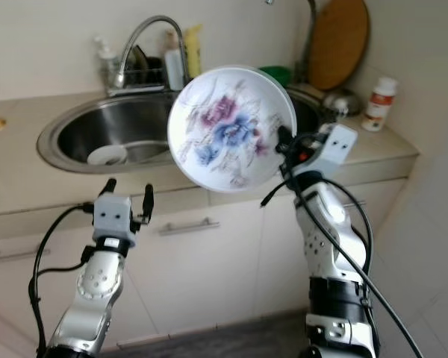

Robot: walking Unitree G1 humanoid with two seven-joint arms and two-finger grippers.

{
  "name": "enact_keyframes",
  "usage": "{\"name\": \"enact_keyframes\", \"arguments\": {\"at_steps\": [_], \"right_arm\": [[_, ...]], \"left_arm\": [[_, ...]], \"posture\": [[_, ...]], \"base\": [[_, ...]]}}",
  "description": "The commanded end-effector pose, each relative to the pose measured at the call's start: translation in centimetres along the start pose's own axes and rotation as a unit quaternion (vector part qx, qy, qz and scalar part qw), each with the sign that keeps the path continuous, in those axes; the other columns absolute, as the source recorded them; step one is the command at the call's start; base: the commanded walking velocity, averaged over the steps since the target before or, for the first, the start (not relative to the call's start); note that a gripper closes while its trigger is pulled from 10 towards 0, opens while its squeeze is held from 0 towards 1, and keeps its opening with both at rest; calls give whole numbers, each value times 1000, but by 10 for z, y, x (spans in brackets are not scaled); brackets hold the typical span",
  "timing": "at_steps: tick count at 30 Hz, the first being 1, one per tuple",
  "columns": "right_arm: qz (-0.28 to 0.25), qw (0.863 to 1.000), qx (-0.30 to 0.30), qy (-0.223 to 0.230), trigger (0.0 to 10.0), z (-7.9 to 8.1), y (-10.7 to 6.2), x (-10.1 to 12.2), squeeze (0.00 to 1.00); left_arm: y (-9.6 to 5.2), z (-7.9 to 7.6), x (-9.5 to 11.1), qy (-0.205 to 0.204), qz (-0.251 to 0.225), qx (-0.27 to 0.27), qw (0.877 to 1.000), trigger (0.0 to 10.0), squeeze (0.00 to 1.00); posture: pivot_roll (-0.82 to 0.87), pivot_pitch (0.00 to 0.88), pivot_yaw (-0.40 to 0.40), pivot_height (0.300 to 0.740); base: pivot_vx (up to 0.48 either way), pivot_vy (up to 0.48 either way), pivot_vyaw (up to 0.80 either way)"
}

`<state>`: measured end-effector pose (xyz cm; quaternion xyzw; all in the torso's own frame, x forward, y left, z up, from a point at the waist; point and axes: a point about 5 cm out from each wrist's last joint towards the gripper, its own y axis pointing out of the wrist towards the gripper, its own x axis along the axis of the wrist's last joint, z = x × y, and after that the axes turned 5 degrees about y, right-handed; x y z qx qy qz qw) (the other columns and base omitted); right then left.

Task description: Kitchen organization

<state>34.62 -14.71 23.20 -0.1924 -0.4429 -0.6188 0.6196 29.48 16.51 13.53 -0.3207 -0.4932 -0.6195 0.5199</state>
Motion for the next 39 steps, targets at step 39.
{"name": "enact_keyframes", "arguments": {"at_steps": [39], "right_arm": [[-21,999,-22,-22,0,-1,17,12,0]], "left_arm": [[12,17,30,-14,-46,34,998,10000,0]], "posture": [[-33,0,18,740]], "base": [[307,0,0]]}}
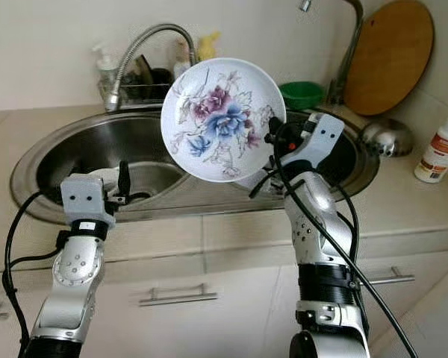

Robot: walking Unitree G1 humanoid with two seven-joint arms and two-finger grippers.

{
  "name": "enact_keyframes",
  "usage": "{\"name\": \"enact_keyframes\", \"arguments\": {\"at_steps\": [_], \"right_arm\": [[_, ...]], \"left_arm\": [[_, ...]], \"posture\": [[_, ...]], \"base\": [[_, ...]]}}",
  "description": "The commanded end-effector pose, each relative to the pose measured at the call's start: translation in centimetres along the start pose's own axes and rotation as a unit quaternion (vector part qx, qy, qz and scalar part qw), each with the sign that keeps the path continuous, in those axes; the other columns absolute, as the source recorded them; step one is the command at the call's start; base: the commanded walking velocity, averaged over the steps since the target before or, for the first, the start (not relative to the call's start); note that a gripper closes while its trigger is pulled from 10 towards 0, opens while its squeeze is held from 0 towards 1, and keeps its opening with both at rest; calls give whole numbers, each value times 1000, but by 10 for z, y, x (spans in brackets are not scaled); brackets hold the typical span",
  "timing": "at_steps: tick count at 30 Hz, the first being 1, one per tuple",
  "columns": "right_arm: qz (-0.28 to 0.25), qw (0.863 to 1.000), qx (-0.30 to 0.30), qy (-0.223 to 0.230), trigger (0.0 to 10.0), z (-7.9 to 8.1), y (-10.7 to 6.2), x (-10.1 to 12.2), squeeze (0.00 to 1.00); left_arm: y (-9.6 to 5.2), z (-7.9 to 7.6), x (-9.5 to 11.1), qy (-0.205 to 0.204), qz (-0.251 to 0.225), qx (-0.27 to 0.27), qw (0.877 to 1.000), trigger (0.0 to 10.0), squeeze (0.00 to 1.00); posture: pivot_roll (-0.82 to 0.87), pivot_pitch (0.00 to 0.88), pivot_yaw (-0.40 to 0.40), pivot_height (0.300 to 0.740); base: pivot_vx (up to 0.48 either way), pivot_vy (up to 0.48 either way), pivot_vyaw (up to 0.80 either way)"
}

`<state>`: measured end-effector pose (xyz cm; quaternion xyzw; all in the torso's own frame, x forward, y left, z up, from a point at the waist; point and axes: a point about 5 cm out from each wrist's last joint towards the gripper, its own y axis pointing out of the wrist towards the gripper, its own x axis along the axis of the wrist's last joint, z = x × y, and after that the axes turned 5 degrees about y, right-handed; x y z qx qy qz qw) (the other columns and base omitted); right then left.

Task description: Kitchen organization

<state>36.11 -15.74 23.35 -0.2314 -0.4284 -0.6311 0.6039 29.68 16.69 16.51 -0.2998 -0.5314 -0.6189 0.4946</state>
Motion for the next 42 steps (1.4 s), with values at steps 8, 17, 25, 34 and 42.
{"name": "enact_keyframes", "arguments": {"at_steps": [8,17,25,34,42], "right_arm": [[-8,1000,1,-30,0,5,10,4,0],[37,993,-85,-79,0,-23,28,-3,0],[43,984,-155,-71,0,-43,36,3,0],[52,942,-205,-260,0,-67,30,7,0],[57,916,-159,-363,0,-54,35,-1,0]], "left_arm": [[2,-2,5,2,-11,-15,1000,10000,0],[3,-3,7,-1,-16,-17,1000,10000,0],[2,-4,6,0,-15,-18,1000,10000,0],[-1,-4,6,0,-12,-16,1000,10000,0],[1,-7,6,-2,-12,-20,1000,10000,0]], "posture": [[-32,0,19,740],[-27,0,21,740],[-16,0,13,740],[-16,0,9,740],[-22,0,13,740]], "base": [[0,0,0],[0,0,0],[0,0,0],[0,0,0],[0,0,0]]}}
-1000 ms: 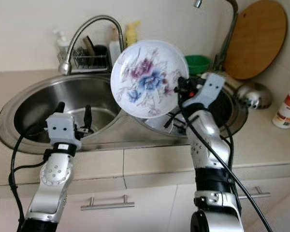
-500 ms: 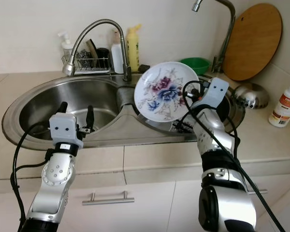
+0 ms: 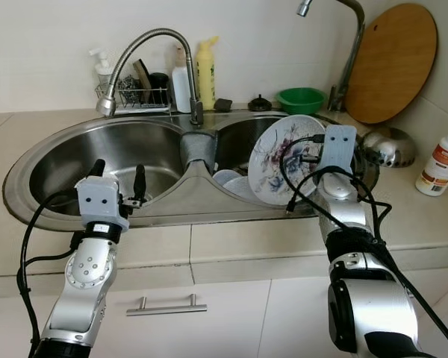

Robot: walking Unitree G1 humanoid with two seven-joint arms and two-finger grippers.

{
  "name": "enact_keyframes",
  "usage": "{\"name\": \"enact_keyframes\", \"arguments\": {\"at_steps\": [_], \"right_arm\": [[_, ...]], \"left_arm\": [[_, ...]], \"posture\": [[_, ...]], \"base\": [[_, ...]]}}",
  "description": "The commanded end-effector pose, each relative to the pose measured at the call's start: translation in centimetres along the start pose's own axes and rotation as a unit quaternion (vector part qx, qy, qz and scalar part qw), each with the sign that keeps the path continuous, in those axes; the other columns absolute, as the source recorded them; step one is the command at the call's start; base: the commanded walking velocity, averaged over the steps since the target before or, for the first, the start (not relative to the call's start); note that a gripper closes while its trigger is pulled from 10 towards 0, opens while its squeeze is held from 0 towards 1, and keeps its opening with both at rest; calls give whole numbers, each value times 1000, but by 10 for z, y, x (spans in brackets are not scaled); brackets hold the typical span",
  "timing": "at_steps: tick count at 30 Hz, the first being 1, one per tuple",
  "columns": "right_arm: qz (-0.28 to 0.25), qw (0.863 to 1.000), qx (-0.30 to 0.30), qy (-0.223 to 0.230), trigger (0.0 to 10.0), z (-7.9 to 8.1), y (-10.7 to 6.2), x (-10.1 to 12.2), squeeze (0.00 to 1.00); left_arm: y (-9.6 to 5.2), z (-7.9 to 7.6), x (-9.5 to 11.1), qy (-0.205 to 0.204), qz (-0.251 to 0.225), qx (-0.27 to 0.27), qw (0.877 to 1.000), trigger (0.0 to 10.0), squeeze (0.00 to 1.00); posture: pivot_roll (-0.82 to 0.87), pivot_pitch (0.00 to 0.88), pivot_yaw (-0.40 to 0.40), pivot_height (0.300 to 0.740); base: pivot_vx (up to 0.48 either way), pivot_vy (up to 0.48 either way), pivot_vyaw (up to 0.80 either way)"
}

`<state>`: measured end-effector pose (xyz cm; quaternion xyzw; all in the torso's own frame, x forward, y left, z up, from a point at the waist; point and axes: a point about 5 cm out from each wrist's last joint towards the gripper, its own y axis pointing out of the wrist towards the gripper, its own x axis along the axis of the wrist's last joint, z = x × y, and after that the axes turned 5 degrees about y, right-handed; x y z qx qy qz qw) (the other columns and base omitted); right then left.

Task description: Kitchen organization

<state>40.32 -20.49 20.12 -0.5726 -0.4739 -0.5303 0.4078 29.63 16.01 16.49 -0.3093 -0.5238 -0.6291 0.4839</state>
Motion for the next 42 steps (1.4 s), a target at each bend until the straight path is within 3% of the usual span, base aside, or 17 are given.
{"name": "enact_keyframes", "arguments": {"at_steps": [1,4,5,6,7,10,12,16,17,18,19,20,27,34,39,41,42], "right_arm": [[-15,999,33,-26,0,13,2,9,0],[6,998,55,-24,78,21,1,1,0],[18,997,66,-25,1882,24,0,-3,0],[26,997,73,-27,1882,26,-1,-5,0],[46,996,81,-9,10000,29,-2,-10,0],[106,988,106,37,10000,37,-6,-26,0],[187,971,118,90,10000,42,-12,-44,0],[228,961,106,113,10000,40,-16,-58,0],[235,960,99,115,10000,38,-17,-60,337],[244,958,90,116,10000,36,-18,-64,835],[244,958,90,116,10000,36,-18,-64,835],[251,957,76,121,10000,32,-19,-68,1000],[254,956,49,137,10000,26,-19,-70,1000],[201,972,7,121,10000,13,-10,-51,1000],[110,988,-12,110,10000,6,-3,-22,1000],[47,992,-13,114,10000,6,-3,-7,1000],[-21,991,7,128,10000,12,-7,8,1000]], "left_arm": [[2,-1,4,3,-8,-2,1000,10000,0],[2,-1,3,3,-7,-3,1000,10000,0],[2,-1,3,3,-7,-4,1000,10000,0],[2,-1,3,3,-6,-4,1000,10000,0],[2,-1,3,3,-6,-4,1000,10000,0],[2,-2,3,4,-5,-4,1000,10000,0],[1,-3,1,5,-1,-6,1000,10000,0],[0,-3,0,5,1,-7,1000,10000,0],[0,-3,0,5,2,-8,1000,10000,0],[1,-4,0,6,3,-8,1000,10000,0],[1,-4,0,6,3,-8,1000,10000,0],[0,-4,-1,7,5,-9,1000,10000,0],[-1,-4,-3,8,10,-11,1000,10000,0],[-1,-3,-4,10,13,-11,1000,10000,0],[-2,-2,-5,10,16,-11,1000,10000,0],[-3,-2,-5,10,16,-11,1000,10000,0],[-3,-2,-5,9,17,-12,1000,10000,0]], "posture": [[-23,0,15,740],[-21,0,13,740],[-22,0,14,740],[-22,0,14,740],[-21,0,12,740],[-21,0,11,740],[-23,0,11,740],[-23,0,9,740],[-22,0,9,740],[-22,0,9,740],[-22,0,9,740],[-23,0,9,740],[-23,0,12,740],[-21,0,11,740],[-25,0,14,740],[-23,0,15,740],[-22,0,15,740]], "base": [[0,0,0],[0,0,0],[0,0,0],[0,0,0],[0,0,0],[0,0,0],[0,0,0],[0,0,0],[0,0,0],[0,0,0],[0,0,0],[0,0,0],[0,0,0],[0,0,0],[0,0,0],[0,0,0],[0,0,0]]}}
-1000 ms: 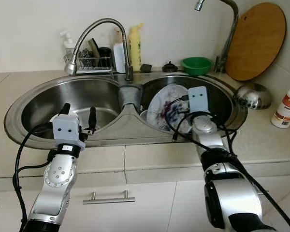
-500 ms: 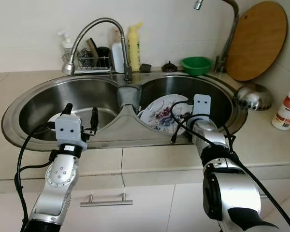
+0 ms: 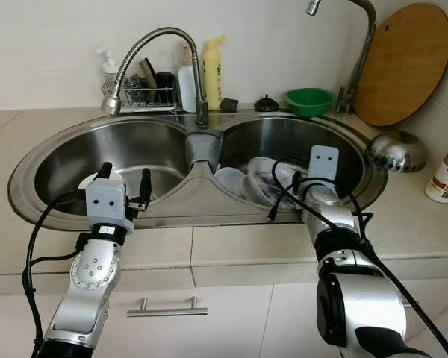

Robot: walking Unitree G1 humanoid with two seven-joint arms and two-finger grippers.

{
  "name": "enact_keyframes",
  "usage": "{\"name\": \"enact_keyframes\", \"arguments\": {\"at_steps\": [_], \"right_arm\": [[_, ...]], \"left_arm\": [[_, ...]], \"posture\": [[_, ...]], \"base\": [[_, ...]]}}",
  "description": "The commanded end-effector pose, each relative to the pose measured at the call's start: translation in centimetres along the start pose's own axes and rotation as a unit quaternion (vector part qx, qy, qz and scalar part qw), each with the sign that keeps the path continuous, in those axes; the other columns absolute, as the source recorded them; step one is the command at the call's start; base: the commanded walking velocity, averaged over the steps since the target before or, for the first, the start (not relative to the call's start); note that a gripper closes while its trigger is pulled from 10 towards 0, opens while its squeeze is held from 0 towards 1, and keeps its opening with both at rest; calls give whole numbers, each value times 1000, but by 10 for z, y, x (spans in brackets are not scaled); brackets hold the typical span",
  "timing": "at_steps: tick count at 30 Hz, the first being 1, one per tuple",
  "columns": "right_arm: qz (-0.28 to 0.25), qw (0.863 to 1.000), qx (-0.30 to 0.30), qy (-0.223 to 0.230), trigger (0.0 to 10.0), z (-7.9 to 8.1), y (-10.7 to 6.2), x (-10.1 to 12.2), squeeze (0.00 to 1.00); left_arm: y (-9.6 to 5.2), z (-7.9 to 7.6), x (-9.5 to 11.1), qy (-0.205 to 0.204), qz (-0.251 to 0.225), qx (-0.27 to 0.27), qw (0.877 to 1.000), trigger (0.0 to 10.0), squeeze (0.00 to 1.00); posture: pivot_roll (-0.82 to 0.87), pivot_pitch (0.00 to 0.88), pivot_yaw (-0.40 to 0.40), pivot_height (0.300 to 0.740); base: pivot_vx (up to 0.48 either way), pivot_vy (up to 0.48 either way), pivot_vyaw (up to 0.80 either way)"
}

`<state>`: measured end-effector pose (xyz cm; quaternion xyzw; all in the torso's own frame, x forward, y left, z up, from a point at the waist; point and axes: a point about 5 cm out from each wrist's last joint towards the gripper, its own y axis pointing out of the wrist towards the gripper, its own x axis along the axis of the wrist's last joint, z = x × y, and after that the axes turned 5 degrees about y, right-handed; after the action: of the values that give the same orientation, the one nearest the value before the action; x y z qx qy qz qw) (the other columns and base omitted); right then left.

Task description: Kitchen organization

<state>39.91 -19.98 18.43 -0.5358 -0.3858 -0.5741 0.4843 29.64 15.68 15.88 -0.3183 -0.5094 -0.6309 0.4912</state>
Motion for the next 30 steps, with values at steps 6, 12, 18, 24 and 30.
{"name": "enact_keyframes", "arguments": {"at_steps": [6,12,18,24,30], "right_arm": [[-170,980,102,-1,10000,34,-28,29,0],[-214,967,135,2,10000,46,-54,19,0],[-210,967,148,-4,10000,51,-65,8,0],[-210,966,149,-2,10000,53,-72,6,0],[-214,965,149,5,10000,56,-73,8,0]], "left_arm": [[-3,6,3,10,-5,5,1000,10000,0],[-2,12,15,25,-35,12,999,10000,0],[-4,14,15,29,-36,16,999,10000,0],[-3,11,20,34,-46,14,998,10000,0],[-1,9,25,34,-58,11,998,10000,0]], "posture": [[-23,0,18,740],[-16,0,19,740],[-16,0,19,740],[-18,0,20,740],[-17,0,21,740]], "base": [[0,0,0],[0,0,0],[0,0,0],[0,190,0],[0,477,0]]}}
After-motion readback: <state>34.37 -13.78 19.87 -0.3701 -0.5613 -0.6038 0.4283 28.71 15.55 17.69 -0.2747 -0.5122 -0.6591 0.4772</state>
